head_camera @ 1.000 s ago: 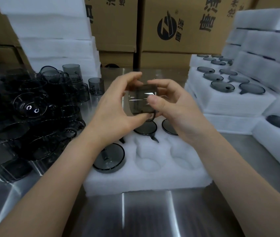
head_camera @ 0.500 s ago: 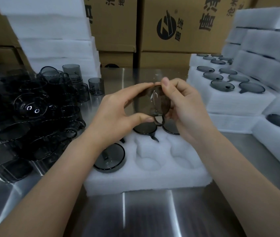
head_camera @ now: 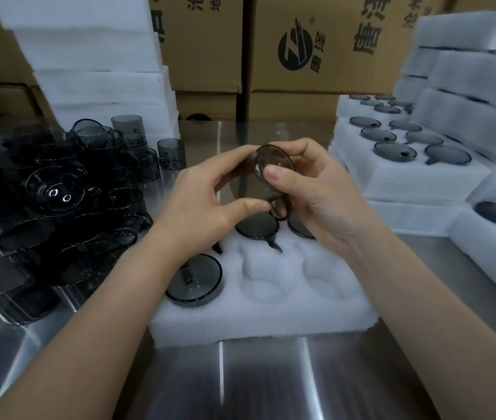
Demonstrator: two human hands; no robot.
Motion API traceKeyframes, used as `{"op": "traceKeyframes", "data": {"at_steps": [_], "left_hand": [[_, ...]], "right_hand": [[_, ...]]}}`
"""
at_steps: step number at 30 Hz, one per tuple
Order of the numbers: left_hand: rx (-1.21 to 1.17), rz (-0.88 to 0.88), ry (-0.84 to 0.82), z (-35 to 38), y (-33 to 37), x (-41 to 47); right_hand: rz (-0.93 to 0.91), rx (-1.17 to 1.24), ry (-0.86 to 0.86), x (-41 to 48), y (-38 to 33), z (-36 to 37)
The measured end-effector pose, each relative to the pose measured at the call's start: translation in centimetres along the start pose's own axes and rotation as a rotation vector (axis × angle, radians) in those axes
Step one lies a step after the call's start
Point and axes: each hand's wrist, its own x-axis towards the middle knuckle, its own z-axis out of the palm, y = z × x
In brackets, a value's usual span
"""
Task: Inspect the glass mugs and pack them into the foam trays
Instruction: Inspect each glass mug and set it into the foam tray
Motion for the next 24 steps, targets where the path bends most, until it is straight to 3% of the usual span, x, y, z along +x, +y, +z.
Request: {"op": "traceKeyframes", "data": {"at_steps": [4,6,9,12,17,24], "left_hand": [[0.070,0.009,0.005,0.2,0.1,0.1],[0.058,0.006,0.036,0.3,-0.1,0.1],[-0.038,-0.013,0.142,0.2,-0.5,0.2],[-0.162,-0.041,0.223,0.1,-0.7,0.3],[-0.209,-0.033,0.228,0.0,-0.8,0.3],[-0.197,-0.065,0.199,0.0,-0.7,0.4]], "right_hand": [[-0.101,-0.184,0.113,0.1,0.2,0.3],[-0.099,-0.150,0.127,0.1,0.1,0.5],[-0.093,-0.032,0.118,0.2,-0.1,0.4],[-0.072,-0.155,0.133,0.3,-0.1,0.4],[-0.001,-0.317,0.020,0.1,0.2,0.6],[-0.017,-0.115,-0.081,0.1,0.3,0.6]]}}
